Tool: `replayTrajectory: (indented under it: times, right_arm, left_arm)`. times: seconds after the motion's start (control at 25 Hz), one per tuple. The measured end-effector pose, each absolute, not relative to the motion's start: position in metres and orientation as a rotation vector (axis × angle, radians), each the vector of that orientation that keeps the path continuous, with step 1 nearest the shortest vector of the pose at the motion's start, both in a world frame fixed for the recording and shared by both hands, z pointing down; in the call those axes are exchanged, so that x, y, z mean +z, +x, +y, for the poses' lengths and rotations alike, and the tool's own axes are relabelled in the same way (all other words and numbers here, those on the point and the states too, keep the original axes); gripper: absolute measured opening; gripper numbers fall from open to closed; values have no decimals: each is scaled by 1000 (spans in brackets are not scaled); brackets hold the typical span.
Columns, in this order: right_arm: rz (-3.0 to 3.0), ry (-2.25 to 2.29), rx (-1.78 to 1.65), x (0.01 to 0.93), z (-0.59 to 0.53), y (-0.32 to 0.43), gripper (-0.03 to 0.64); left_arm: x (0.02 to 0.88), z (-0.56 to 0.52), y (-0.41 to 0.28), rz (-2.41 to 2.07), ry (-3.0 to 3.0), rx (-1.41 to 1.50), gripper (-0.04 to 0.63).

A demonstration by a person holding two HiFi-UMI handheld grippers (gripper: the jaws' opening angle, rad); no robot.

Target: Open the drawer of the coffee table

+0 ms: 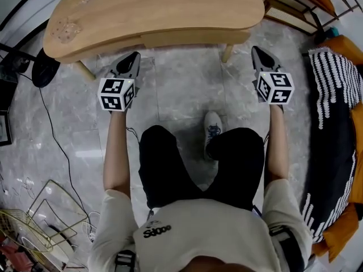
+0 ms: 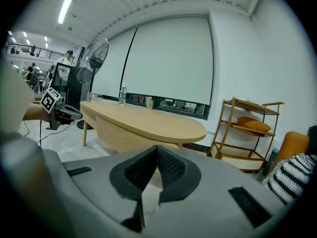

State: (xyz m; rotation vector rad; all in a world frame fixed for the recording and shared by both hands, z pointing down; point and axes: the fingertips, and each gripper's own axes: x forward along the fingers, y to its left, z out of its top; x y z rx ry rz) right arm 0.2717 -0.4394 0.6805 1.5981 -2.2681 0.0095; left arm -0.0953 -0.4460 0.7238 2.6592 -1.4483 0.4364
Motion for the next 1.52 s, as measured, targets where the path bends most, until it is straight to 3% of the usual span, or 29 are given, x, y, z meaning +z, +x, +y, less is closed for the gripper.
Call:
replayTrajectory:
  times: [0.12,0.2,0.4,0.52,0.72,1.04,1.52]
  right_arm:
    - [-2319,1555,43,693,-449,269,6]
    - [-2402,1497,115,702,-456,266,168]
    - [-2370,1484,150,731,-483,275,247]
    - [-2304,1499,149,751,-500,284,249]
    - [-2269,1504,174,771,-525,290,252]
    - [-2336,1460,206,783,-539,292,255]
    - [-2302,1504,264,782,-536,281,238]
  left_arm:
    - [733,-458,-89,-1418,2658,420,79]
    - [742,-465,-82,-1394,2661,419,128]
    - [760,-486,-75,-1387,2655,420,206]
    - [771,-499,-73,-1399,2635,435,238]
    - [781,-515,-68,-1393,2612,416,238]
    - [782,-529,-63,-1420,2584,404,189]
    - [782,-529,-66,-1405,2553,429,178]
